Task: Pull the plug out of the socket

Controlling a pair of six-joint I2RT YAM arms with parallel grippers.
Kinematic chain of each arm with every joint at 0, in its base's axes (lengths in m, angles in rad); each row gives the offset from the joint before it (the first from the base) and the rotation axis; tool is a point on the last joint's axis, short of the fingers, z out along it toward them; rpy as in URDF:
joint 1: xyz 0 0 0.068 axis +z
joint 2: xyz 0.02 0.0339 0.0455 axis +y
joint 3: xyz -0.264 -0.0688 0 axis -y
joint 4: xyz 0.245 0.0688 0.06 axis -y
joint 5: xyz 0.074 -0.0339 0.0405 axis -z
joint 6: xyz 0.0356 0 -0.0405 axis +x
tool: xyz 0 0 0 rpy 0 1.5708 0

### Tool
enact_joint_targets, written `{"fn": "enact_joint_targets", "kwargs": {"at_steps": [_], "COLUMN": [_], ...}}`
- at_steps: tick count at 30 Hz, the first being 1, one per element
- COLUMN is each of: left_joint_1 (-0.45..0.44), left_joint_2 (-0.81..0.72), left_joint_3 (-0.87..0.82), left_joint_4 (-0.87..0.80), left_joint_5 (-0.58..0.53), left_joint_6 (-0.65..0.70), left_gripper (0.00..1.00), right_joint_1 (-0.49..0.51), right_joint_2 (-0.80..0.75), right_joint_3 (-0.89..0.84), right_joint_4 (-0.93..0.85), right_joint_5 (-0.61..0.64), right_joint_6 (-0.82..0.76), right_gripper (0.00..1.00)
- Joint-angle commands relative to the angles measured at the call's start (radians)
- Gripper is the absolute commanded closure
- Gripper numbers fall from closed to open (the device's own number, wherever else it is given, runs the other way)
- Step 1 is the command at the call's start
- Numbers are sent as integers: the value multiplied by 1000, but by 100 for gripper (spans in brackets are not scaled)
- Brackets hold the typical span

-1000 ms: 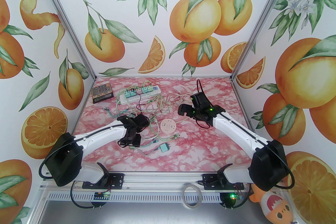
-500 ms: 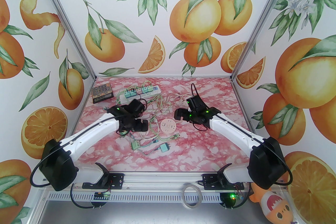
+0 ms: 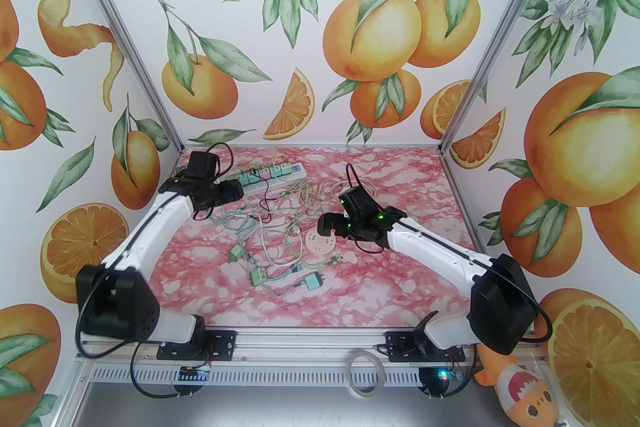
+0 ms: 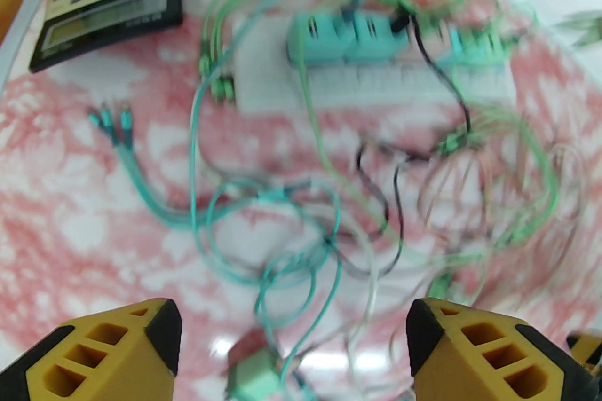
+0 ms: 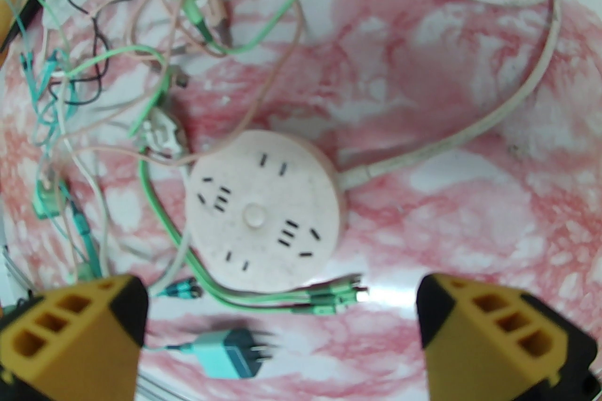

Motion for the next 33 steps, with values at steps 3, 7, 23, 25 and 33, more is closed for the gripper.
{"fn": "enact_joint_targets", "kwargs": {"at_steps": [3, 7, 23, 25, 33], "left_joint_1": [87, 126, 146, 134, 67], "left_joint_2": [163, 323, 703, 714, 677], "left_joint_3": [97, 223, 545, 543, 415], "left_joint_4": [195, 199, 132, 123, 118], "left_joint_5": [130, 143, 199, 206, 230], "left_joint_6": [17, 2, -13, -8, -11], "left_gripper": [38, 62, 64, 64, 64], "right_joint_1": [10, 11, 11, 11, 11], "right_joint_2": [-14, -33, -70, -69, -64], "right_joint_3": [48, 57, 52, 51, 37], "right_joint_4": [-54, -81, -137, -134, -112], "right_joint_5": [37, 56, 132, 133, 128], "right_joint_6": [18, 22, 37, 37, 31], "right_gripper": [0, 0, 0, 0, 0]}}
